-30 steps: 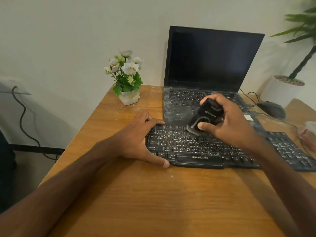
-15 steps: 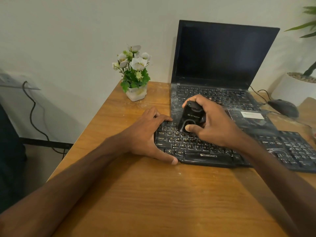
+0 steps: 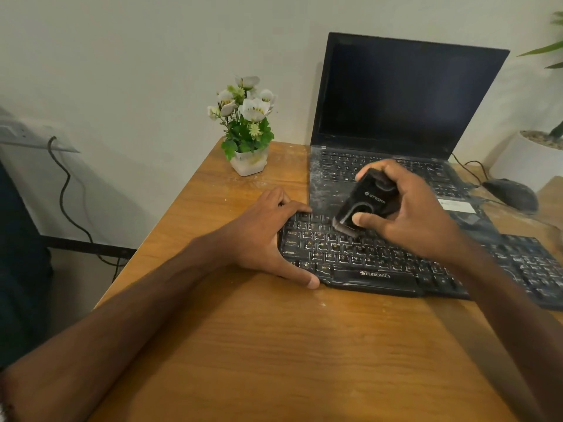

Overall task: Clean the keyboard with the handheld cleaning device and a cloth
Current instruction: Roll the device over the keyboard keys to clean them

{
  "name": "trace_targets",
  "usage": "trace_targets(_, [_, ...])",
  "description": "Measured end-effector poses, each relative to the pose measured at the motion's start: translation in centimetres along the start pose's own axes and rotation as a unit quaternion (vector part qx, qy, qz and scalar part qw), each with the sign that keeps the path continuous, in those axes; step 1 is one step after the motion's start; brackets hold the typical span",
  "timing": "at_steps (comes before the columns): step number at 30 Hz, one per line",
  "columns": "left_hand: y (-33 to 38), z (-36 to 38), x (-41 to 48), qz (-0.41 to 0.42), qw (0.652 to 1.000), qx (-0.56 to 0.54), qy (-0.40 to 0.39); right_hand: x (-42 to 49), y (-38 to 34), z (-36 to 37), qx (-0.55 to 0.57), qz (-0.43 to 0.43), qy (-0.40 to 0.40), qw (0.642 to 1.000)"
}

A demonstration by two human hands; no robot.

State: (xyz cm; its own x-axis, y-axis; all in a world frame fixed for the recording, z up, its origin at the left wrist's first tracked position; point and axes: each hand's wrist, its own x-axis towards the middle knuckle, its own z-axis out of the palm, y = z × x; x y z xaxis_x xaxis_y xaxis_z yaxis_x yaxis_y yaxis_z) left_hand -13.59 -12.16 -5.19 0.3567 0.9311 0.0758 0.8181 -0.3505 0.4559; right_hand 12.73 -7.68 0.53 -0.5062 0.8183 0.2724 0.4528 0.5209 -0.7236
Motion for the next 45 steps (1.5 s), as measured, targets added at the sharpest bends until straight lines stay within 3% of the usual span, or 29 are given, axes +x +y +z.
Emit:
trace_targets(4, [0.0,0.0,0.1,0.002,1.000,0.006,0.002,0.1,-0.5,0.8,-0.013,0.006,-0.028,1.000])
trace_targets(9, [0.2,0.1,0.1,0.003,1.000,0.011,0.008,0.7,-1.2,3.8,-0.081,-0.053,-0.022,0.995])
trace_targets(12, [0.1,0.1,0.1,0.000,1.000,0.012,0.010,0.7,-0.8,4.7,-0.023,-0.056,0.020,0.998])
trace_targets(17, [0.0,0.0,0.0,-0.001,1.000,0.005,0.002,1.1,-0.2,1.8,0.103,0.037,0.105,0.988])
trace_targets(22, [-0.2,0.0,0.1,-0.002,1.000,0.007,-0.002,0.8,0.1,-0.3,0.044,0.055,-0.040,0.997])
trace_targets(26, [-0.1,0.1,0.1,0.000,1.000,0.003,0.004,1.1,-0.9,1.7,0.014,0.035,-0.050,0.998])
trace_targets(30, [0.1,0.2,0.2,-0.001,1.000,0.009,0.010,0.9,-1.2,4.4,-0.055,-0.042,-0.012,0.997])
trace_targets(32, [0.1,0.1,0.1,-0.006,1.000,0.007,0.009,0.8,-0.8,4.9,-0.002,-0.039,0.023,0.999])
trace_targets(37, [-0.1,-0.1,-0.1,-0.023,0.999,-0.010,-0.033,1.4,0.4,1.1,0.201,0.090,0.099,0.970])
trace_targets(41, [-1.3,-1.5,-0.3,-0.047,0.991,-0.010,-0.124,0.9,0.7,-1.2,0.141,0.082,0.032,0.986])
trace_targets(45, [-2.0,-2.0,-0.6,-0.051,0.992,-0.056,-0.103,0.9,-0.1,0.7,0.072,0.060,-0.042,0.995])
